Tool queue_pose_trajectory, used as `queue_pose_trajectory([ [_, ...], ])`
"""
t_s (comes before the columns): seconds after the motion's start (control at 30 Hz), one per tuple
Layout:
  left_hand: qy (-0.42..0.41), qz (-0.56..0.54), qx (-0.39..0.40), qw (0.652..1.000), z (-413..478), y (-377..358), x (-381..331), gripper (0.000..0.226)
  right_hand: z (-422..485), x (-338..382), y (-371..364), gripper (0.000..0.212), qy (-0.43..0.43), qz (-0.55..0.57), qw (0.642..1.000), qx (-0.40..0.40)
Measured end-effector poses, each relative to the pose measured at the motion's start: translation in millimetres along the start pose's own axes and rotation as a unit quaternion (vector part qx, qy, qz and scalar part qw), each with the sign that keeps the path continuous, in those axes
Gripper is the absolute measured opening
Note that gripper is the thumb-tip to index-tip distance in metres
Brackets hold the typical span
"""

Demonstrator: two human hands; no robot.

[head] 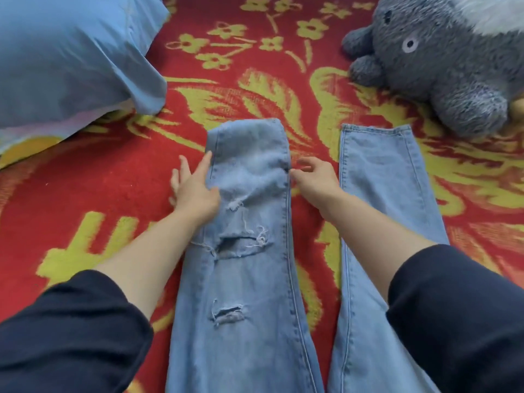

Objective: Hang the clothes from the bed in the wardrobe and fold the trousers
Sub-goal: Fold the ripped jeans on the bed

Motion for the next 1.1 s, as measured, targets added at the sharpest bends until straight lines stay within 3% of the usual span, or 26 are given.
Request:
queue_pose_trajectory([
  [0.07, -0.061, 0.093, -0.021, 0.994, -32, -19, -20, 0.065, -6, -11, 32, 0.023, 0.034, -0.025, 0.998, -0.051],
  [0.17, -0.190, 0.095, -0.020, 0.977, -99, -67, -63, 0.061, -21, -39, 96, 0.017, 0.052, -0.109, 0.984, -0.130],
  [0.3, -0.325, 0.129, 0.021, 0.937, -212, -135, -114, 0.056, -48, -88, 179, 0.024, 0.005, -0.183, 0.965, -0.186],
  [0.4, -0.385, 0.158, 0.098, 0.904, -290, -183, -134, 0.043, -69, -119, 221, 0.029, -0.066, -0.228, 0.951, -0.199],
  [0.5, -0.375, 0.180, 0.188, 0.890, -347, -218, -136, 0.047, -92, -143, 235, 0.026, -0.123, -0.227, 0.956, -0.138],
  [0.6, -0.322, 0.176, 0.239, 0.899, -383, -231, -146, 0.049, -114, -157, 235, 0.027, -0.138, -0.203, 0.966, -0.085],
  [0.67, -0.278, 0.206, 0.227, 0.911, -393, -235, -150, 0.051, -128, -165, 230, 0.028, -0.155, -0.187, 0.969, -0.043],
  [0.83, -0.260, 0.258, 0.273, 0.890, -404, -256, -165, 0.080, -143, -163, 223, 0.014, -0.133, -0.184, 0.974, -0.025],
  [0.9, -0.249, 0.278, 0.272, 0.887, -407, -257, -168, 0.075, -148, -159, 220, 0.010, -0.122, -0.187, 0.975, -0.016],
  [1.0, -0.245, 0.274, 0.264, 0.892, -408, -256, -168, 0.059, -159, -156, 214, 0.021, -0.112, -0.174, 0.978, -0.016],
  [1.1, -0.222, 0.249, 0.269, 0.903, -410, -257, -162, 0.066, -170, -151, 210, 0.018, -0.107, -0.157, 0.982, -0.019],
])
Point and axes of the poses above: each hand's wrist, its own z-axis towards the middle knuckle, its own y-axis out of the back of the hand, x = y × z, the point moved 5 cm from there along z, towards the middle knuckle, and after that the axes turned 7 degrees about z, right-handed, at the moved point
